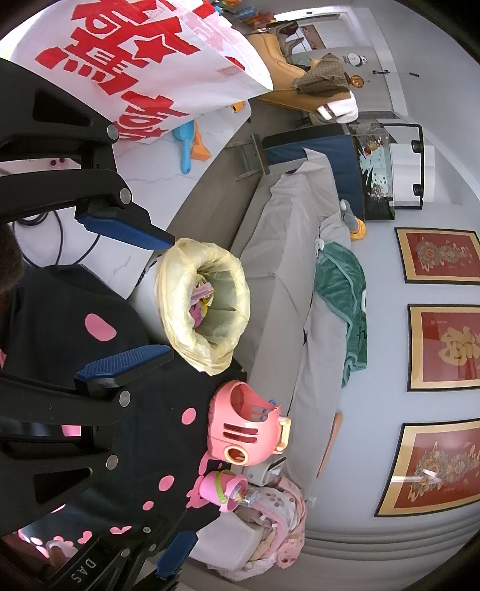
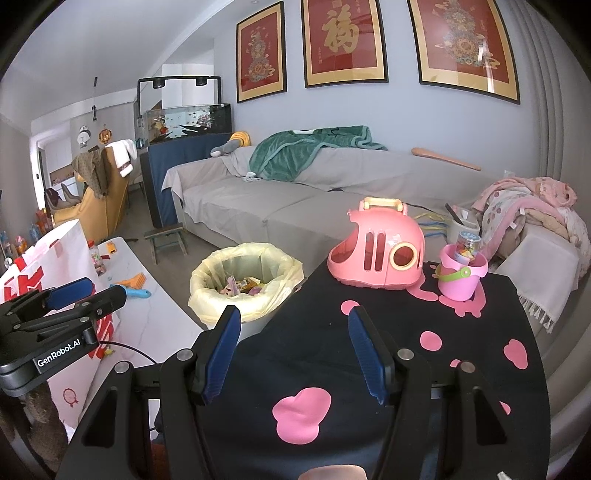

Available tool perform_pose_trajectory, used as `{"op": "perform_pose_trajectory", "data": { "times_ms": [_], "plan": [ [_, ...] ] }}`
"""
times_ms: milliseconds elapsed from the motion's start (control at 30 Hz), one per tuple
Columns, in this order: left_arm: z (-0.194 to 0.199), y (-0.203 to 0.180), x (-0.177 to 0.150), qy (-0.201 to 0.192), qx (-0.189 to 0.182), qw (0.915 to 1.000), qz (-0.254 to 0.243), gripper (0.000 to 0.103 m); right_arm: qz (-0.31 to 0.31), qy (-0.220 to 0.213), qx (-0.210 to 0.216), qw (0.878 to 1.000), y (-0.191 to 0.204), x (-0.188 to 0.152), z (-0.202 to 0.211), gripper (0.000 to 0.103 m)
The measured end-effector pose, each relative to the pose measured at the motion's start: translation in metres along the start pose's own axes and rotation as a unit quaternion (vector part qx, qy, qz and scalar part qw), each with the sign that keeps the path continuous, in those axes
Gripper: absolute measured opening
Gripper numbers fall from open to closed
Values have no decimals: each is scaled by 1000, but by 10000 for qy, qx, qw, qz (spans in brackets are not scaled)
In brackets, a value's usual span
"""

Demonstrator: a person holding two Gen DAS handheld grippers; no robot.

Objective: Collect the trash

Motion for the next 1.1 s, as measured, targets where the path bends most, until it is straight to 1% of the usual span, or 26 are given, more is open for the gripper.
{"op": "perform_pose_trajectory", "data": {
  "times_ms": [1100],
  "plan": [
    [1,-4,0,8,27,10000,-5,54,10,-4,-6,10000,-3,1,2,58]
  ]
}}
Point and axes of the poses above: each gripper's, at about its wrist camera, not at the fingertips, and z roughly against the way its jaws point, y to its left, x to its top, the point moved 9 cm from there along -z, roughly the way its jaws point, and after that the axes turned 12 degrees about -z, right-handed, at the moved point
